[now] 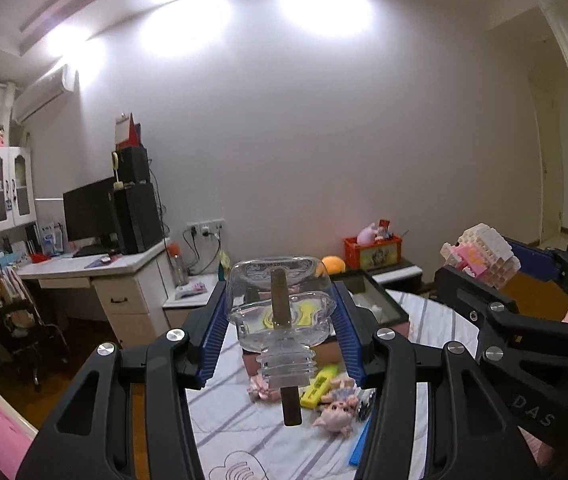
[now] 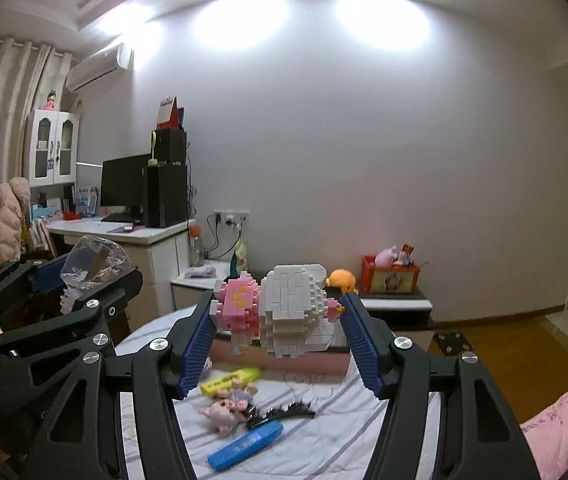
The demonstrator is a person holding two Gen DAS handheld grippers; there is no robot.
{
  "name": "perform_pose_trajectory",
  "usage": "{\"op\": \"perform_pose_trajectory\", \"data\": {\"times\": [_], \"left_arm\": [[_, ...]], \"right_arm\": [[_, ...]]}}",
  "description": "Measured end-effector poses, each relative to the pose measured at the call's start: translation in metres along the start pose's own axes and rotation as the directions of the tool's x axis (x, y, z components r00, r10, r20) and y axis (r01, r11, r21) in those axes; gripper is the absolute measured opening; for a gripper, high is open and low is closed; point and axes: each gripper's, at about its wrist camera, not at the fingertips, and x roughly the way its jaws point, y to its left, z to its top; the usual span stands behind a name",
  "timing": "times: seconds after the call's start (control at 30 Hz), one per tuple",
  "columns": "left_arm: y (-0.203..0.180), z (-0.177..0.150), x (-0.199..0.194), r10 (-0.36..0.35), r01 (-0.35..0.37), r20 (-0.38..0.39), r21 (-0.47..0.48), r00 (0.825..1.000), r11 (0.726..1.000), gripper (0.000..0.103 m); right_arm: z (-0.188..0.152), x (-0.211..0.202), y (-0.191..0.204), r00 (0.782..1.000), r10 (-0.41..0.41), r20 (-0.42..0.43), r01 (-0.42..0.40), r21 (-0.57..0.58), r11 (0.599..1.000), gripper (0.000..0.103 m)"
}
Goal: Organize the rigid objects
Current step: 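Carry the bottle and brick figure into the pink box and open both tools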
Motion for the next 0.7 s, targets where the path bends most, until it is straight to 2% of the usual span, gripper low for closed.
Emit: {"op": "perform_pose_trajectory", "data": {"times": [0.17,0.4,0.53,0.7], "left_arm": [[0.000,0.007,-0.002,0.007,-0.007,0.026,0.004,1.000,1.000,0.051],[-0.003,0.008,0.009,0.016,-0.016,0.024,0.011,1.000,1.000,0.051],[-0.005,0.011,0.025,0.025,-0.026,0.016,0.017,1.000,1.000,0.051],[-0.006,0.014,0.058,0.032,-0.032,-0.002,0.034,0.999,0.999,0.051]], "right_arm": [[0.008,-0.007,0.000,1.000,-0.001,0.030,0.001,0.001,1.000,0.063],[0.013,0.001,-0.001,1.000,0.002,0.027,-0.002,0.005,1.000,0.063],[0.016,0.008,-0.004,1.000,0.008,0.026,-0.008,0.007,1.000,0.063],[0.018,0.036,-0.010,1.000,0.012,0.007,-0.012,0.006,1.000,0.063]]}}
